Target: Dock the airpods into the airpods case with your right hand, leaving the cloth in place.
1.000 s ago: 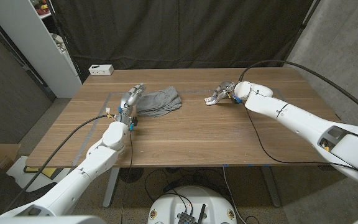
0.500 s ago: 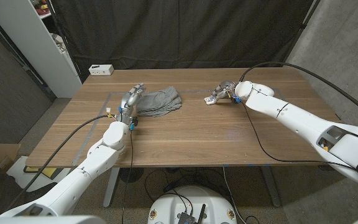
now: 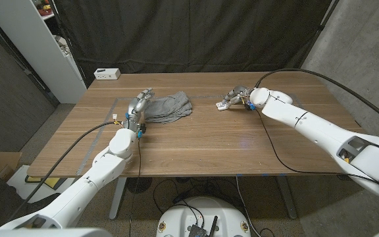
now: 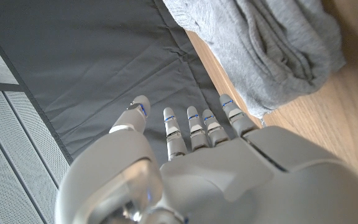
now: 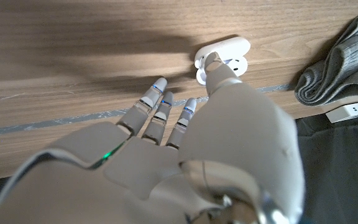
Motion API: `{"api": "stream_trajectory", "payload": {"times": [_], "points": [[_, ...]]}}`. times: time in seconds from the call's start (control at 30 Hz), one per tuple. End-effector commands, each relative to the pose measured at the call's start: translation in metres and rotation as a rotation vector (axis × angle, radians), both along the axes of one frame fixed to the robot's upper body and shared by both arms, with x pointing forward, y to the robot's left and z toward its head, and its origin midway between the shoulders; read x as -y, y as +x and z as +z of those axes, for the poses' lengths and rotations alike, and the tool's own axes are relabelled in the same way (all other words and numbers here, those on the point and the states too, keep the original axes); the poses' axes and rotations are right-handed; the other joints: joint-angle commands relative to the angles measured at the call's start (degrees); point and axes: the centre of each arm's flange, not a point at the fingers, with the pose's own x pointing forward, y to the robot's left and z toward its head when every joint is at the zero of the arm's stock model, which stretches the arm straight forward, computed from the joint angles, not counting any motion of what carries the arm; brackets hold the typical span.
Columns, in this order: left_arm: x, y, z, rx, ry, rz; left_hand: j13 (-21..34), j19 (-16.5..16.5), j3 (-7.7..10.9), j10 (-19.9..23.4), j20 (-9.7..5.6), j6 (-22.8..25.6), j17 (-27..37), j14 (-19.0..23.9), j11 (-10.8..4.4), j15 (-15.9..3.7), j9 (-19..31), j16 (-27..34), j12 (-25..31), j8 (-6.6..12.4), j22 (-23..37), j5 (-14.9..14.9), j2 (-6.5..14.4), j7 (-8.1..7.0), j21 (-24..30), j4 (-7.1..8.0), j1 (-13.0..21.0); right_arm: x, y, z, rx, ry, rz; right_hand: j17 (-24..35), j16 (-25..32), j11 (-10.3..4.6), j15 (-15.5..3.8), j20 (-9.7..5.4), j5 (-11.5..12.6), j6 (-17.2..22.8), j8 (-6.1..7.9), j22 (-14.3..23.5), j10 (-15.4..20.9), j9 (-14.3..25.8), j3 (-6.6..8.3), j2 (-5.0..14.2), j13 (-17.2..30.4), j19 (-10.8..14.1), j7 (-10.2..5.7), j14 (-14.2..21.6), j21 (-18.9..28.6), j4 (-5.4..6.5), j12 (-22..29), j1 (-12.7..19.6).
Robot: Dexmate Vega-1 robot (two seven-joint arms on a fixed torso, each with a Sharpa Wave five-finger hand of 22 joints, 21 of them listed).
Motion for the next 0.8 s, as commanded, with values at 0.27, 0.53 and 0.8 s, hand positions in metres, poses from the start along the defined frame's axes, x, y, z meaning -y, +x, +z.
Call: {"api": "stream_trajectory", "payload": {"times": [0.27,0.53,0.8], "points": [[0.009,-0.018,0.063,0.140,0.167,-0.016,0.3,0.0,1.17,0.3,0.80,1.6,0.2,0.5,0.10,0.97,0.0,0.4,0.3,0.73,0.2,0.1,-0.1,-2.22,0.4,-1.10,3.3,0.005,-0.028,0.000,0.052,0.089,0.029,0.5,0.6,0.24,-7.71,0.04,0.1,-1.9,-0.68,0.2,-0.8,0.4,-0.09,0.39,0.5,0.7,-0.47,0.1,-0.1,0.34,-0.1,0.2],[0.018,0.001,0.097,0.100,0.379,-0.002,0.4,-3.0,0.70,-3.1,-0.57,2.6,0.3,-3.7,-0.20,1.14,-0.1,-0.2,-0.7,0.83,0.1,-0.4,-1.4,-1.95,-0.4,-0.82,5.1,0.008,-0.029,-0.004,0.054,0.109,0.034,0.9,0.5,0.59,-7.34,-0.31,-0.1,-4.8,-1.75,0.2,-2.1,0.6,-0.43,0.49,0.8,-0.1,-1.11,-1.0,-0.5,0.65,-0.4,-0.3],[0.050,0.038,0.113,0.062,0.438,-0.088,0.3,-5.3,0.06,-5.2,-1.40,2.8,0.3,-7.8,-0.69,1.19,-0.3,-0.6,-1.3,0.54,0.0,-0.1,-2.3,-1.44,-0.8,-0.73,5.5,0.022,-0.029,-0.005,0.047,0.100,0.045,1.4,-0.1,0.85,-6.53,-0.73,-0.2,-7.7,-3.32,0.3,-5.0,0.0,-0.94,0.69,1.1,-1.3,-2.12,-3.4,-0.9,1.06,-1.0,-1.3]]}}
